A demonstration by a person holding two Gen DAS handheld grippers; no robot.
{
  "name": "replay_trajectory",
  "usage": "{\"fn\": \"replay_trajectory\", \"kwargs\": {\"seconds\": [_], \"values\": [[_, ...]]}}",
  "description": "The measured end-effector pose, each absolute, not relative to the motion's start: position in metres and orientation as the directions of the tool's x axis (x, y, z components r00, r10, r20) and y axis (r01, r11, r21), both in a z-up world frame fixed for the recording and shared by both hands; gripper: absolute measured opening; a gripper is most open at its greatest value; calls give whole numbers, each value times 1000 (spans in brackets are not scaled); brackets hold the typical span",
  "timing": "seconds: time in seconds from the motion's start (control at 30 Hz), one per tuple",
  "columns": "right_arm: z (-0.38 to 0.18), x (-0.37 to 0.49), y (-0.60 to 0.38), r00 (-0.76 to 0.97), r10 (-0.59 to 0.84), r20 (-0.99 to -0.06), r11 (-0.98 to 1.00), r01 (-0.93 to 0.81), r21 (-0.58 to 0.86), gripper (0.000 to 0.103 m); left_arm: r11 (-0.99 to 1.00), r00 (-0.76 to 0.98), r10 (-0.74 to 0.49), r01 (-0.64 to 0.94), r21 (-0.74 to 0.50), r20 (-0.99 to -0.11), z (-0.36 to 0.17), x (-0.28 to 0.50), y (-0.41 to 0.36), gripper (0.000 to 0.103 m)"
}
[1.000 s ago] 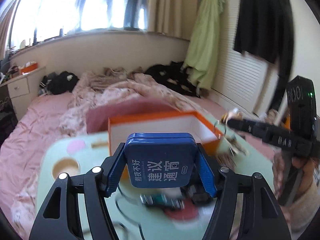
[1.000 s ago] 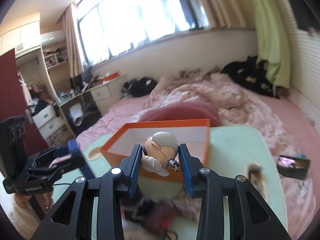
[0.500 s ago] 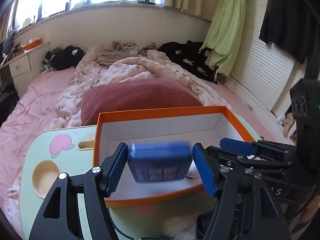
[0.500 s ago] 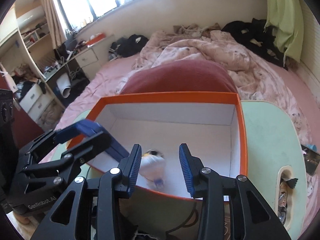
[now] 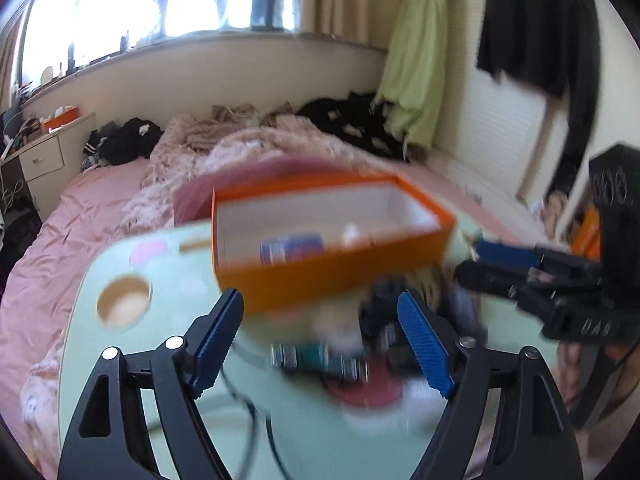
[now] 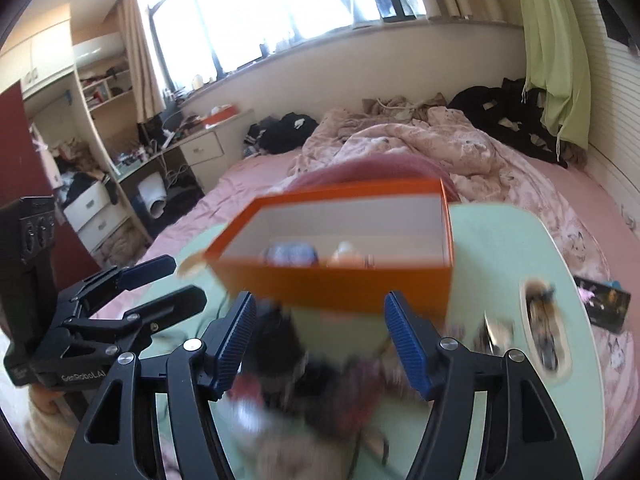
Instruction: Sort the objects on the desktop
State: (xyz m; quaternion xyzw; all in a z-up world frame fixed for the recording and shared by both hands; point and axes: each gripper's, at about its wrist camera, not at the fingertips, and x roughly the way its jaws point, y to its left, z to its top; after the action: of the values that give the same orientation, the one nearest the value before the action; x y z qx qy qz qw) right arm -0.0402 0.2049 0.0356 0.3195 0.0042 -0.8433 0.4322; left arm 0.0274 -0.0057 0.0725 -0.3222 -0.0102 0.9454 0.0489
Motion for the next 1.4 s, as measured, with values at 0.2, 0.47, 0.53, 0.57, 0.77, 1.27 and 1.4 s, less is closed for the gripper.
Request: {"fn": "replay_trajectory", "kwargs": {"seconds": [0.2,0.47,0.53,0.57,0.77,1.27,1.4], "values": [[-2,-4,240,-498,-657,-566,-678,719,155,66,-996,-749,84,-89,-25,-657,39,65,8,79],[-33,-1,269,-620,-528,-580,-806,582,111,67,-997,-663,63,-79,-14,-746,13,49,12,84],[-37,0,267,-645,-496,-581,-819,570,66,78,-998,-662,52,-67,-10,-748,13,48,11,93],[-37,-1,262,-651,-490,-579,-816,577,42,83,-998,-654,51,-63,-13,-755,11,47,10,103],[-43,3,258,-650,-531,-544,-787,617,30,103,-998,-655,56,-67,-16,-754,8,47,10,103],[-35,-1,256,-656,-540,-527,-783,622,29,103,-998,-655,54,-65,-15,-753,8,45,11,103],[-33,-2,256,-647,-539,-539,-782,622,34,103,-998,-656,54,-65,-15,-753,8,45,12,103]]}}
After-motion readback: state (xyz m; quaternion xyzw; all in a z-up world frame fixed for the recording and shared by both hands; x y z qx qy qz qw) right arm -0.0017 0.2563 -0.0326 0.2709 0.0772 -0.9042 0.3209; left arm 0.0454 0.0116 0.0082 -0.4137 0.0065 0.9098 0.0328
